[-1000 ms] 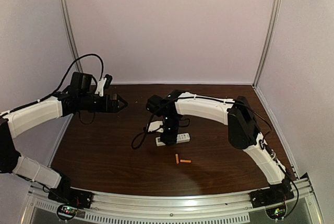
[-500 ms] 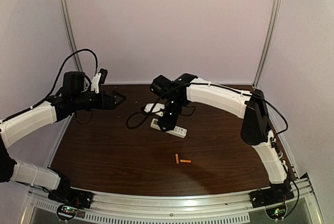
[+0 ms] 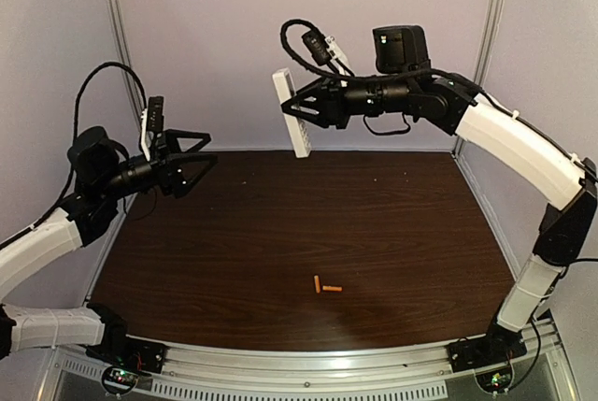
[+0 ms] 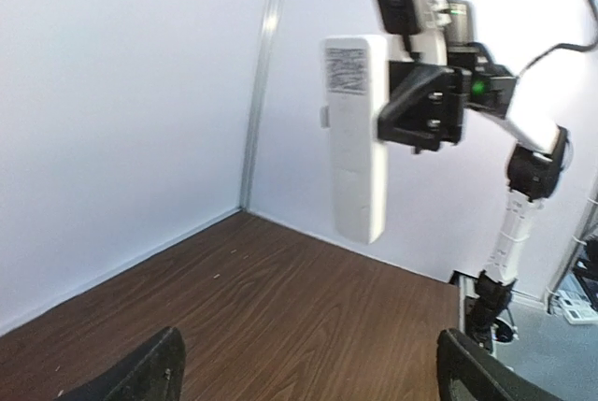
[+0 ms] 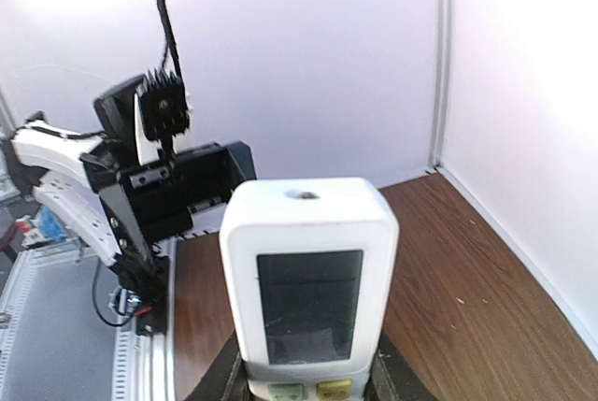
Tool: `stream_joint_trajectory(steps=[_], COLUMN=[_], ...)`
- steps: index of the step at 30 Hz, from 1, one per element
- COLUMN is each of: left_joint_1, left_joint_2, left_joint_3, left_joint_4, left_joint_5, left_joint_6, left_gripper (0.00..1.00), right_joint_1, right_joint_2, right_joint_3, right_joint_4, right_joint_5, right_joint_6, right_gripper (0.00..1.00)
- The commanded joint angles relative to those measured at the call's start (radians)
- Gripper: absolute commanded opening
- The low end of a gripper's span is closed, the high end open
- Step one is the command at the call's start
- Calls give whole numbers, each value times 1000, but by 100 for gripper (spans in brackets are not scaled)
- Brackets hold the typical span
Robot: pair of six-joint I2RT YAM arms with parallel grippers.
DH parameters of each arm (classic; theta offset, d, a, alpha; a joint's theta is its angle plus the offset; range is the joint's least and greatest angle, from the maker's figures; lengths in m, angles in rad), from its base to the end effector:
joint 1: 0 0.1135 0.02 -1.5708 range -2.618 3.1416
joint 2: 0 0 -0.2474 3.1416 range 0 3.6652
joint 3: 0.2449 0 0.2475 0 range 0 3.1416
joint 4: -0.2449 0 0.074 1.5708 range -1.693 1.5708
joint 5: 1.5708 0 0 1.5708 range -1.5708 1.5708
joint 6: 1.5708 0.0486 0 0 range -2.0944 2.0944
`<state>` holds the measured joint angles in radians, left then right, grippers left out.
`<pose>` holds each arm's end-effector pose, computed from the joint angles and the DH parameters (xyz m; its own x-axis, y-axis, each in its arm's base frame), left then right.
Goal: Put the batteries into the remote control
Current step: Pass from the right arm to the left
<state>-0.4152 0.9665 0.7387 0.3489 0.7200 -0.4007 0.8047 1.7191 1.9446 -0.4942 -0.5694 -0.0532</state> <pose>0.2036 -0.1248 0.3347 -0.2501 -0.2102 -0.9451 0.8739 0.3713 -0.3139 0.2501 0.2978 0.4399 -0.1324 -0.2022 -0.9704 -0.9757 0.1989 0.0917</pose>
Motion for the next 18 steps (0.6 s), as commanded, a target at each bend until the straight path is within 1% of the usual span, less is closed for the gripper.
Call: stream_joint_trajectory(steps=[1,4,9,12,14,18], left_joint_1=[-179,-247,-284,-309,-314,-318], left_joint_2=[39,93,146,189,224,270], left_joint_3=[28,77,110,133,154,187], left_joint_4=[131,124,189,206,207,204], left_joint_5=[72,65,60,31,27,16], left_joint_6=[107,135,110,94,77,38], left_gripper=[93,90,86,83,80,76], right_joint_1=[-2,-2,-1,3,6,11], right_joint_2=[-30,-56,-86,-97,-106,-119], right_joint_3=[-144,-225,-311,-354,-371,-389], right_joint_4=[392,577,749,847,877,883], right_joint_5=[-272,-344,-399,-422,-424,-421], right_joint_6=[253,367,486,546,555,550], right_gripper=[16,16,15,15,15,16])
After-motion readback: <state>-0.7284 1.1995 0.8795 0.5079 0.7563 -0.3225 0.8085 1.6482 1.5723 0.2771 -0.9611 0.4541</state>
